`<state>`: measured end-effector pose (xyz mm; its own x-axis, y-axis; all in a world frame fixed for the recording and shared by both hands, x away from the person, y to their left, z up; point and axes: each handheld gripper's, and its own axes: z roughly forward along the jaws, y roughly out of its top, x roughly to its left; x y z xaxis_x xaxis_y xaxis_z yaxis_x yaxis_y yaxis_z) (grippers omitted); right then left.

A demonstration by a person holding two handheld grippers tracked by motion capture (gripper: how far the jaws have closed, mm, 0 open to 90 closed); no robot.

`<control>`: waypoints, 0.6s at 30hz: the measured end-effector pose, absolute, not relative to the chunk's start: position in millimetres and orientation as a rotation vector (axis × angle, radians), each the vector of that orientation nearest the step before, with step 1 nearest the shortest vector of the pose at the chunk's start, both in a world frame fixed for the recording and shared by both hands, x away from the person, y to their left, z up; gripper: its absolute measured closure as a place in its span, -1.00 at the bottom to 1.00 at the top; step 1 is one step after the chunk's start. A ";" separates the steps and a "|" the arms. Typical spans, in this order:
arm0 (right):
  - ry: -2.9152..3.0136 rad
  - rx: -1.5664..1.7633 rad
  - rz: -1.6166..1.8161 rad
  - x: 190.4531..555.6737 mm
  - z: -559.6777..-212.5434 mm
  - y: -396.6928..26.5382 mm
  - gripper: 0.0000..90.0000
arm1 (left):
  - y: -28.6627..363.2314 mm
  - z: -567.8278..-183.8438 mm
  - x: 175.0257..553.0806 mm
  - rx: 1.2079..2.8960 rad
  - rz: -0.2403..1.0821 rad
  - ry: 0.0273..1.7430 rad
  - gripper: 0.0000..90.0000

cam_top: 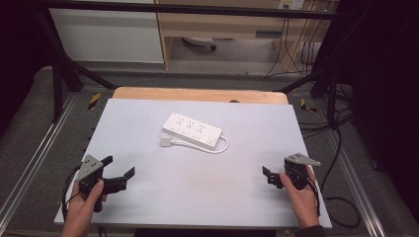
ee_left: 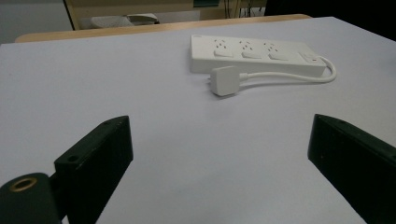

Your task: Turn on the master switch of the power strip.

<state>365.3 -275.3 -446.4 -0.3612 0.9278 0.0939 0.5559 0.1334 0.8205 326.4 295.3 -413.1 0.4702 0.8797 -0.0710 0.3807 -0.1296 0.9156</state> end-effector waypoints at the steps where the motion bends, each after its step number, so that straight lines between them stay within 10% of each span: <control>1: 1.970 1.414 1.128 365.0 -446.8 -275.0 -0.85 | 294.9 -413.1 326.5 1.720 0.624 1.083 -0.85; 18: 1.946 1.296 1.234 365.6 -445.3 -269.2 -0.86 | 290.4 -415.0 328.0 1.753 0.605 1.060 -0.85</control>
